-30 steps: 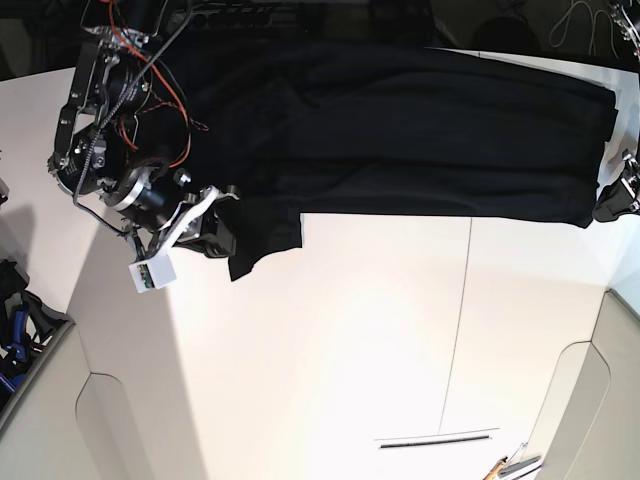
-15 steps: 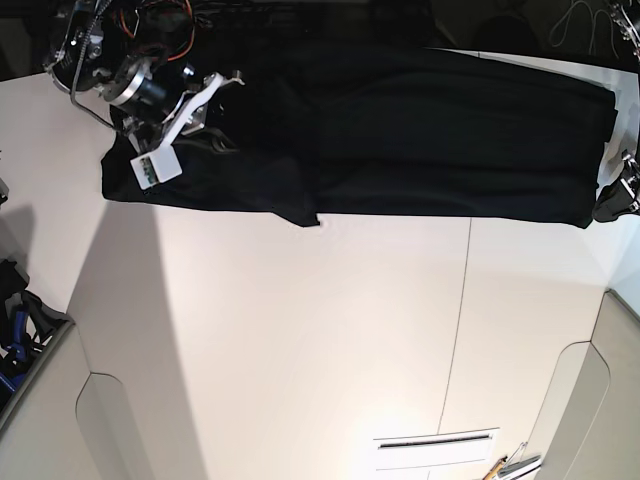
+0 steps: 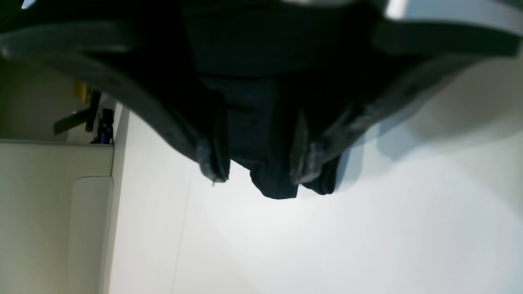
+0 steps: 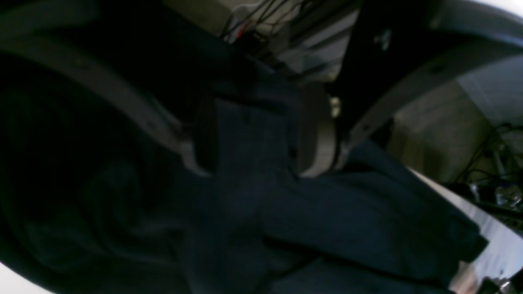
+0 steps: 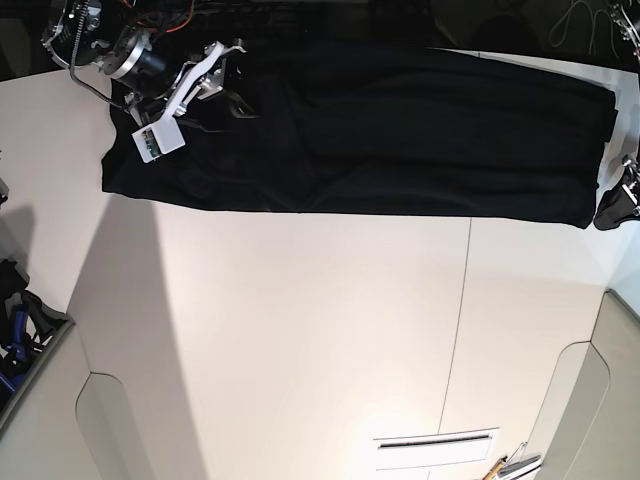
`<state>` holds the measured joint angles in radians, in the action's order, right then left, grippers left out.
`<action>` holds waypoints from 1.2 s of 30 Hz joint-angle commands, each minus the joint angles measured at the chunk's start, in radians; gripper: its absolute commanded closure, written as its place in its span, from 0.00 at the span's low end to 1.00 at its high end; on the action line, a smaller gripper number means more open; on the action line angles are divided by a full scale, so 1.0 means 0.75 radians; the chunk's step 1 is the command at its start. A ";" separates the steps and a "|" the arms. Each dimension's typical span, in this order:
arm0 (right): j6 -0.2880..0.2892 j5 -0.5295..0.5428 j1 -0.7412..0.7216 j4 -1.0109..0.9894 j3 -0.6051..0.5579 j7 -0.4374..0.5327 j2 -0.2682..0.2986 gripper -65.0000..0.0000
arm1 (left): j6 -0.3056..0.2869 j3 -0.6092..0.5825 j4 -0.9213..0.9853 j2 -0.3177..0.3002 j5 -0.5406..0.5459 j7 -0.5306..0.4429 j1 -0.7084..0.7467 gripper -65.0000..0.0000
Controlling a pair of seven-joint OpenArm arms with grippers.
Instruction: Fold the T-shirt properly
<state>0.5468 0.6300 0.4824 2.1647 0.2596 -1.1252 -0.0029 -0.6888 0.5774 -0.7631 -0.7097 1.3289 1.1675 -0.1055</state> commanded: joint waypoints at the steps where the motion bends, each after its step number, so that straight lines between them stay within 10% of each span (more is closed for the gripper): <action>1: 0.011 0.043 -0.001 0.043 0.001 0.040 0.003 0.52 | -0.013 0.009 -0.021 -0.048 0.048 0.001 -0.017 0.52; 18: 0.010 -0.042 -0.038 0.181 0.001 0.112 0.004 0.52 | -0.013 0.009 -0.021 -0.059 0.156 0.114 0.090 0.51; 36: 0.010 -0.046 -0.037 0.181 0.001 0.134 0.004 0.52 | -0.013 0.009 -0.217 -0.058 -0.107 -0.018 0.162 0.51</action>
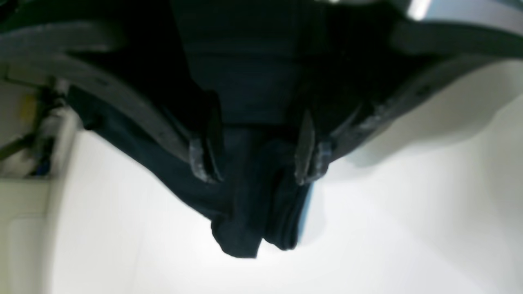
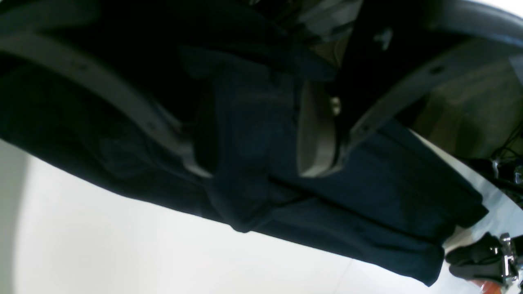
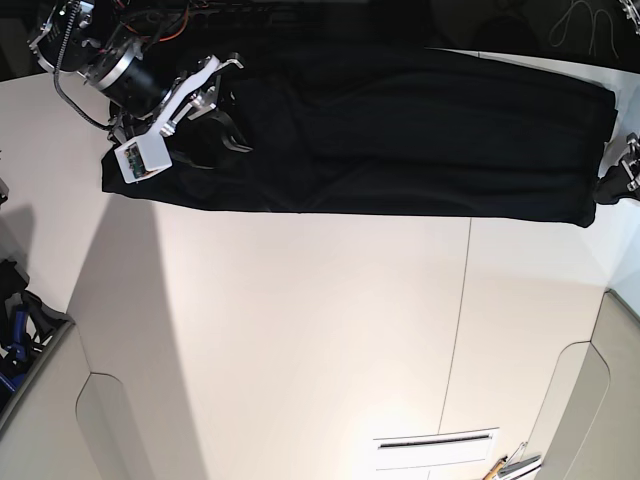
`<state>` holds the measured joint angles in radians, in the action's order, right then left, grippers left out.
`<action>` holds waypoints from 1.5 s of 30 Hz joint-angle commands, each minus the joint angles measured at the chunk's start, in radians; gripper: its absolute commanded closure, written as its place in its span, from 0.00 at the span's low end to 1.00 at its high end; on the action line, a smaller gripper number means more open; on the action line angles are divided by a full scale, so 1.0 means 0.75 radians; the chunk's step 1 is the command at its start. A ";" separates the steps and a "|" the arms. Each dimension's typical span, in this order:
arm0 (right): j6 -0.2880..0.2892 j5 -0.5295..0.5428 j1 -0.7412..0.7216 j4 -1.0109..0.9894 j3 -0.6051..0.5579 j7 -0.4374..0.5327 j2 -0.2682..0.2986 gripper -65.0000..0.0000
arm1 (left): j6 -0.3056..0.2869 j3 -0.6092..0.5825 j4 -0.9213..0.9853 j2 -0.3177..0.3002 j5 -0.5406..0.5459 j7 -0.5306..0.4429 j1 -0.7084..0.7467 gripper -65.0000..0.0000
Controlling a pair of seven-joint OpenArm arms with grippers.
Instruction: Fold the T-shirt properly
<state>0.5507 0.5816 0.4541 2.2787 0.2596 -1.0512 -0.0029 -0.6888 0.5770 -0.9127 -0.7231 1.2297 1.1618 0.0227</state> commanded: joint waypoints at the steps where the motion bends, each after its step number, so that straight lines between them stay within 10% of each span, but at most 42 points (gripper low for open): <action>1: 0.005 0.010 0.000 0.028 0.001 0.036 0.003 0.52 | -0.013 0.010 -0.053 -0.041 0.008 -0.031 0.014 0.51; 14: 0.005 -0.003 0.000 0.028 0.001 0.050 0.004 0.52 | -0.013 0.347 -0.213 0.002 -0.050 -0.114 0.254 0.51; 45: 0.005 -0.003 0.001 0.028 0.001 0.055 0.004 0.52 | -0.013 0.101 -0.213 0.175 -0.200 -0.359 0.280 0.43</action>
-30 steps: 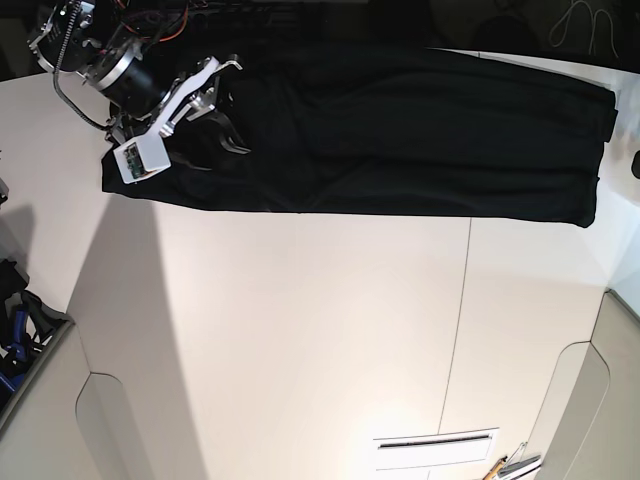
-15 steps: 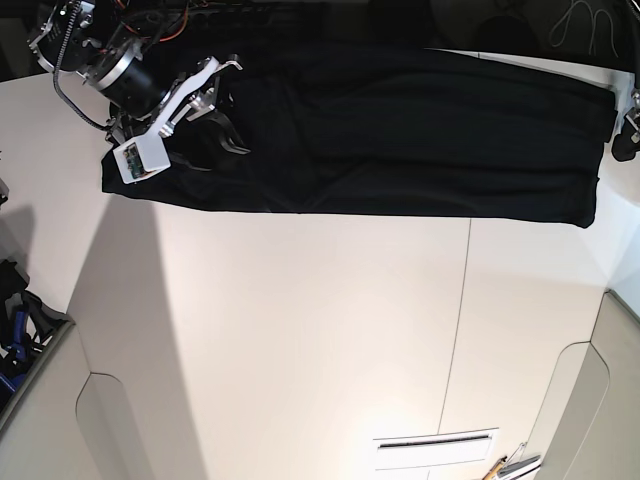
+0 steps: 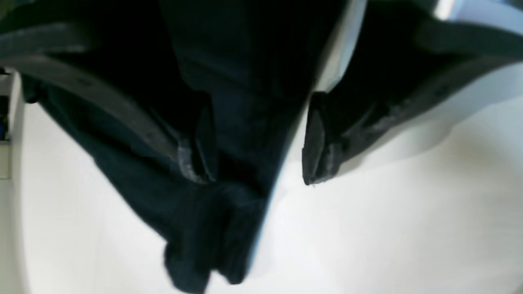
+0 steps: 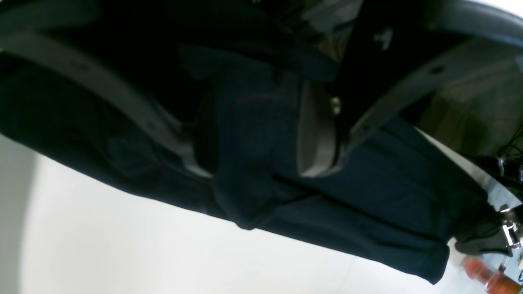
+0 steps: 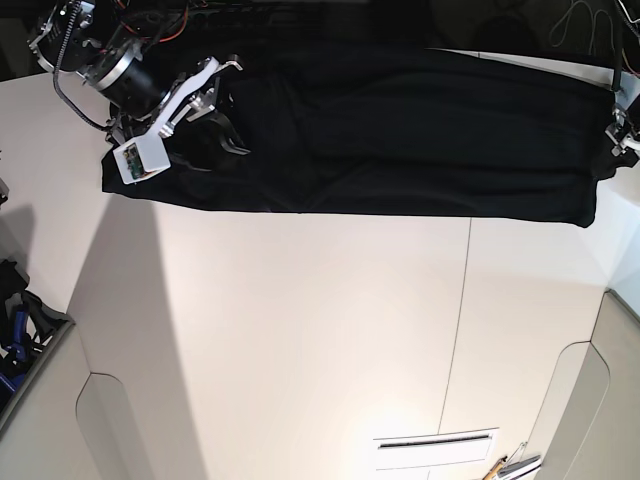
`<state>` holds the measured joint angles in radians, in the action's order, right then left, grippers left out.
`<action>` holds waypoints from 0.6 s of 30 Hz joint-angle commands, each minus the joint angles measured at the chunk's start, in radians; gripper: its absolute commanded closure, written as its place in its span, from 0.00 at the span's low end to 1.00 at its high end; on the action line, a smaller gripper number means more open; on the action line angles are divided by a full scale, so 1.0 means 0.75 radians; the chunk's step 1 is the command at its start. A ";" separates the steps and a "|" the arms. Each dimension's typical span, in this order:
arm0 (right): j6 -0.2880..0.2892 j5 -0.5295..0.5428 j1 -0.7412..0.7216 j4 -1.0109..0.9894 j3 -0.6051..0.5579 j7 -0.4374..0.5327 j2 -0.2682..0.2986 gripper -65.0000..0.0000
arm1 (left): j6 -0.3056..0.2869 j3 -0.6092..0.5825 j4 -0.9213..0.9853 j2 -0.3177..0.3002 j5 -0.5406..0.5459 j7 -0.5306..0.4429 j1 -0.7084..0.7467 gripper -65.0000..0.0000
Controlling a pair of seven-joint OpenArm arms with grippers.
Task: Fold the T-shirt properly
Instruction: 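Grasp the strip end with the left gripper while the right holds its end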
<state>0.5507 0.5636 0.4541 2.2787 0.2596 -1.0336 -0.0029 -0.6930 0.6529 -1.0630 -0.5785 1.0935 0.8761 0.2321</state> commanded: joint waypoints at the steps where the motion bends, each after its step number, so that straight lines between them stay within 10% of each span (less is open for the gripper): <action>1: 0.005 0.021 0.001 0.028 0.001 0.033 0.004 0.52 | -0.007 0.000 -0.012 -0.007 -0.019 0.022 0.000 0.43; 18: 0.005 0.022 0.000 0.028 0.001 0.043 0.004 0.52 | -0.007 0.000 -0.012 0.089 -0.030 -0.031 0.001 0.49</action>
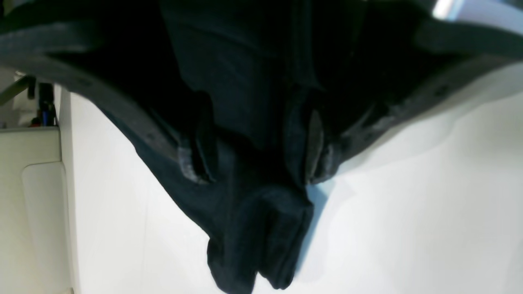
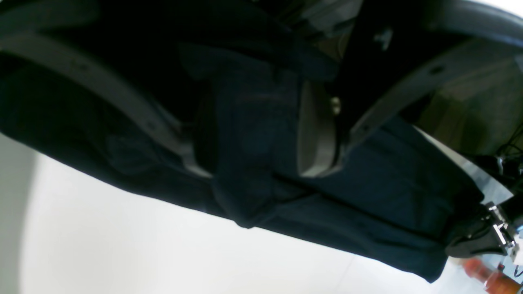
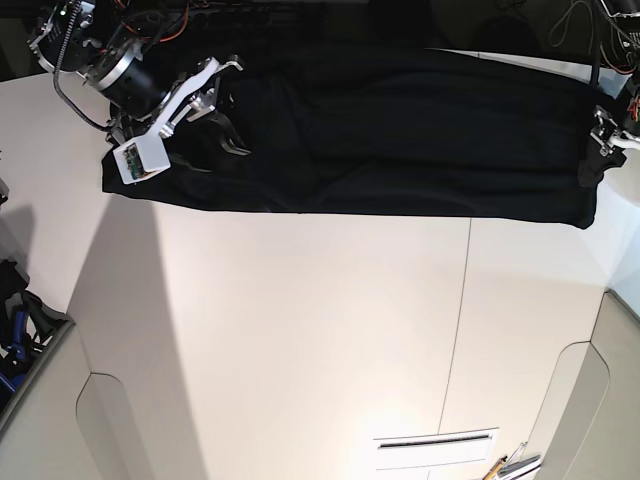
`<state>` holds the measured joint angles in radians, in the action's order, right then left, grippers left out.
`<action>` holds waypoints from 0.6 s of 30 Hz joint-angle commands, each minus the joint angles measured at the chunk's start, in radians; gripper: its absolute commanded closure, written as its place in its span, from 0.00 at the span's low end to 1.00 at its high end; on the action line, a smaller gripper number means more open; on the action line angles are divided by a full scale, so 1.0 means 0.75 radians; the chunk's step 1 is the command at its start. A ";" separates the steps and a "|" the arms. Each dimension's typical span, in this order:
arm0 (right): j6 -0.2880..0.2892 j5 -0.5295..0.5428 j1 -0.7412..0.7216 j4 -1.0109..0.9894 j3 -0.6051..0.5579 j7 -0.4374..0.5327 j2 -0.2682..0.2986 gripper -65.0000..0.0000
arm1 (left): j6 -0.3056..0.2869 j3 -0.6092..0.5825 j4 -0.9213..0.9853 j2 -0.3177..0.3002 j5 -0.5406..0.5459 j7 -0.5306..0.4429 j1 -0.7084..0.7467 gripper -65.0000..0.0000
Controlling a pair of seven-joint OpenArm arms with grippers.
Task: Fold the T-shirt properly
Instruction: 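Grasp the strip end with the left gripper while the right holds its end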
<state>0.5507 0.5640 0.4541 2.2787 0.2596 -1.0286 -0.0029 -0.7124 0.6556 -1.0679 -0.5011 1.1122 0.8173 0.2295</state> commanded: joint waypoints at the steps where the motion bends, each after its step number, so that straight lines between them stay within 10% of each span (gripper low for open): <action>1: 0.005 0.022 0.001 0.028 0.001 0.036 0.004 0.52 | 0.019 -0.004 -0.006 -0.015 -0.054 0.035 0.004 0.56; 5: 0.005 0.022 0.001 0.028 0.001 0.036 0.004 0.52 | 0.019 -0.001 -0.006 -0.015 -0.053 -0.029 0.004 0.99; 11: 0.005 0.021 -0.003 0.028 0.001 0.071 0.004 0.52 | 0.019 0.028 -0.032 -0.015 0.028 -0.012 0.005 1.00; 18: -0.007 -0.095 -0.041 0.028 0.001 0.071 0.004 0.52 | 0.019 0.153 -0.259 -0.006 0.431 0.375 0.007 1.00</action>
<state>0.5461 0.4763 0.4271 2.2787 0.2596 -1.0023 -0.0025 -0.6888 0.7635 -1.2484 -0.4843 1.4151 1.1130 0.2378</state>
